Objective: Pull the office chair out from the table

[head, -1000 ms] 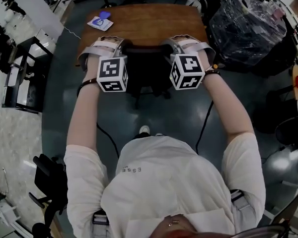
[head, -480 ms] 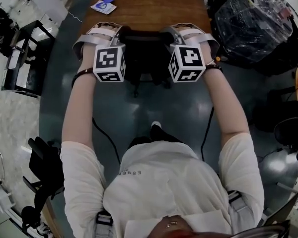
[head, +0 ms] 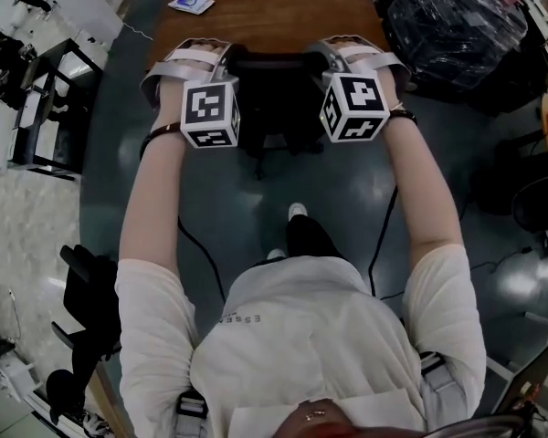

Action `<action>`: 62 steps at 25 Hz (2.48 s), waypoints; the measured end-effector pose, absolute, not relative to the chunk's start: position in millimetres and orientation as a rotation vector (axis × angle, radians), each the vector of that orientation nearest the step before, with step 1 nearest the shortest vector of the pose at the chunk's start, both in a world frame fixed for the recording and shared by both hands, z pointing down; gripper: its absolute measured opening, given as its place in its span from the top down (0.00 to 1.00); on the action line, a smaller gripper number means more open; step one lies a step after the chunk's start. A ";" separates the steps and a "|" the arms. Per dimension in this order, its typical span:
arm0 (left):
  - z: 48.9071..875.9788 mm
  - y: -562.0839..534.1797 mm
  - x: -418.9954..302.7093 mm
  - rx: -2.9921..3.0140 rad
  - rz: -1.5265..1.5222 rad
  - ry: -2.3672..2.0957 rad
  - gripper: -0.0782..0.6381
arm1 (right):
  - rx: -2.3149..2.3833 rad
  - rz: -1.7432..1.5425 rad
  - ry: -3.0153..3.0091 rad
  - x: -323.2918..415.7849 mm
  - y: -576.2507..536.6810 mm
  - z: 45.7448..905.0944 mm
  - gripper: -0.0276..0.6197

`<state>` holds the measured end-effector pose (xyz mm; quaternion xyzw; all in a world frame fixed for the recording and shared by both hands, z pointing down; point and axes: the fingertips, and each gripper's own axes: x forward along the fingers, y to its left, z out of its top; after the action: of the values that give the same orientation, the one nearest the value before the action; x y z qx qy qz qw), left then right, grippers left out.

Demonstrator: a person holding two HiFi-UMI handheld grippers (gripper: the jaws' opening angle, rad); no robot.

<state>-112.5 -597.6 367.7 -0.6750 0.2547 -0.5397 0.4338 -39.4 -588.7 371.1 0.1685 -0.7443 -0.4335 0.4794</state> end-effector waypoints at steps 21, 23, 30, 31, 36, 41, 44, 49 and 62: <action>367.2 -399.2 -57.1 -1.717 -1.362 0.658 0.85 | 0.397 -1.082 -1.814 13.9 -402.7 371.1 0.95; 369.2 -377.9 -55.3 -1.725 -1.381 0.667 0.85 | 0.386 -1.095 -1.817 16.4 -382.6 372.0 0.95; 366.2 -319.3 -48.7 -1.705 -1.375 0.730 0.85 | 0.369 -1.109 -1.821 23.1 -321.2 370.4 0.95; 366.1 -311.7 -47.6 -1.705 -1.375 0.733 0.85 | 0.370 -1.109 -1.821 24.3 -313.0 370.3 0.95; 367.4 -272.5 -48.4 -1.696 -1.359 0.735 0.84 | 0.377 -1.113 -1.819 23.2 -272.7 371.2 0.95; 368.4 -245.8 -47.0 -1.696 -1.343 0.727 0.84 | 0.427 -1.103 -1.817 24.3 -245.4 370.4 0.94; 369.2 -234.2 -47.0 -1.756 -1.345 0.710 0.84 | 0.538 -1.002 -1.929 19.7 -236.9 363.2 0.75; 352.5 -189.6 -50.6 -1.949 -1.154 0.786 0.41 | 0.777 -1.005 -1.995 31.9 -205.7 336.2 0.54; 358.9 -33.0 -43.9 -2.312 -0.381 1.289 0.68 | 1.221 -0.652 -2.237 23.7 -50.4 383.8 0.97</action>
<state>-43.9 -33.0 358.9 -0.8410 0.4689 -0.1387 0.2315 23.7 -50.4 383.8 0.4491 -0.8227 -0.2398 0.2529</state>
